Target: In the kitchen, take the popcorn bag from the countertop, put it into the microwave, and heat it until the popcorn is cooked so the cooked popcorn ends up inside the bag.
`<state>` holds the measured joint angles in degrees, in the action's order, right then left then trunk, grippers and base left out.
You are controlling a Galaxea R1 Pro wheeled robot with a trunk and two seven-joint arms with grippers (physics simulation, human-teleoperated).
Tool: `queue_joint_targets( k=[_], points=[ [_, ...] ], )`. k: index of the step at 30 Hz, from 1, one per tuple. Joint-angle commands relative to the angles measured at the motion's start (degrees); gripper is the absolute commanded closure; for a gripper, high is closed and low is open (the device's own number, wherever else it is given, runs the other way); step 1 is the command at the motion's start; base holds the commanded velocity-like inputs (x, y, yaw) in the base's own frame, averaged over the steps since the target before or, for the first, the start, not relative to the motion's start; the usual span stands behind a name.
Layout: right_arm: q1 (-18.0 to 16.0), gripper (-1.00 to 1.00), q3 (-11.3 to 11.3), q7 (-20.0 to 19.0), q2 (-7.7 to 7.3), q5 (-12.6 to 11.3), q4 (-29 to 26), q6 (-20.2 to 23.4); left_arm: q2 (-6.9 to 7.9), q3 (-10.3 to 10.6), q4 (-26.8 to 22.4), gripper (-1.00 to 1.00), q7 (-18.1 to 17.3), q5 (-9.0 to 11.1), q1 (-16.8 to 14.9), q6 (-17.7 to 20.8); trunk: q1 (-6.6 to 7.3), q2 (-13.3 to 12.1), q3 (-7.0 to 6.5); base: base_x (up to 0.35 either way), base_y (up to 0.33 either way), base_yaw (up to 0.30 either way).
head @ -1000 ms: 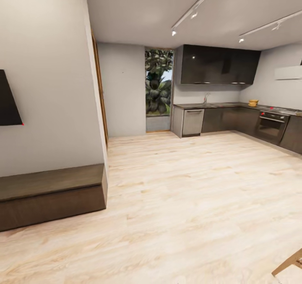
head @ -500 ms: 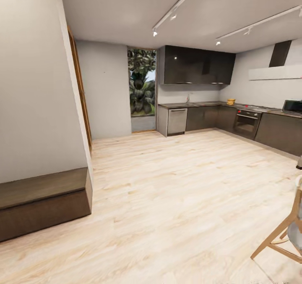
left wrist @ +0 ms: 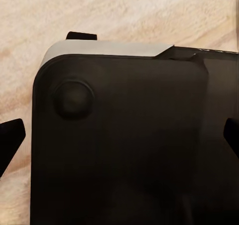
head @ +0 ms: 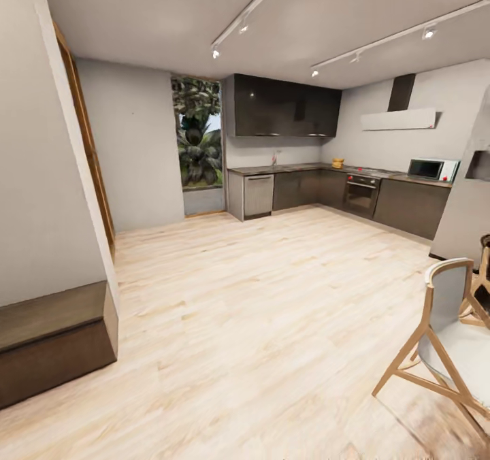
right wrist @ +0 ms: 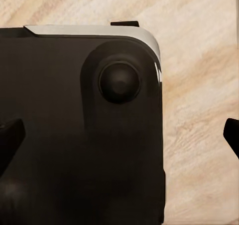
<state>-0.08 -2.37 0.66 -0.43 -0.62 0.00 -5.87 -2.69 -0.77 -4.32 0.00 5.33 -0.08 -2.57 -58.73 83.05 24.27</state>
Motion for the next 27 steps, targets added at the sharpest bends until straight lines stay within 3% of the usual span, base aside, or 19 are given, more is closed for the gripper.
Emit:
queue_joint_targets(
  k=[1, 9, 27],
  points=[
    [0.0, -1.0, -0.2, 0.0, 0.0, 0.0, 0.0, -0.2, -0.02, -0.1, 0.0, -1.0, 0.0, 0.6, 0.0, -0.1, 0.0, 0.0, 0.05, 0.0, 0.0, -0.297],
    [0.0, -1.0, -0.2, 0.0, -0.06, 0.1, 0.0, -0.1, 0.02, 0.0, 0.0, -1.0, -0.2, 0.6, 0.0, 0.0, 0.0, 0.0, 0.05, 0.032, 0.0, -0.222],
    [0.0, -1.0, 0.2, 0.0, -0.27, 0.6, 0.0, -0.2, 0.15, 0.1, 0.0, -1.0, -0.4, 0.8, 0.0, 0.7, 0.0, 0.0, 0.05, 0.311, 0.0, -0.005]
  ],
)
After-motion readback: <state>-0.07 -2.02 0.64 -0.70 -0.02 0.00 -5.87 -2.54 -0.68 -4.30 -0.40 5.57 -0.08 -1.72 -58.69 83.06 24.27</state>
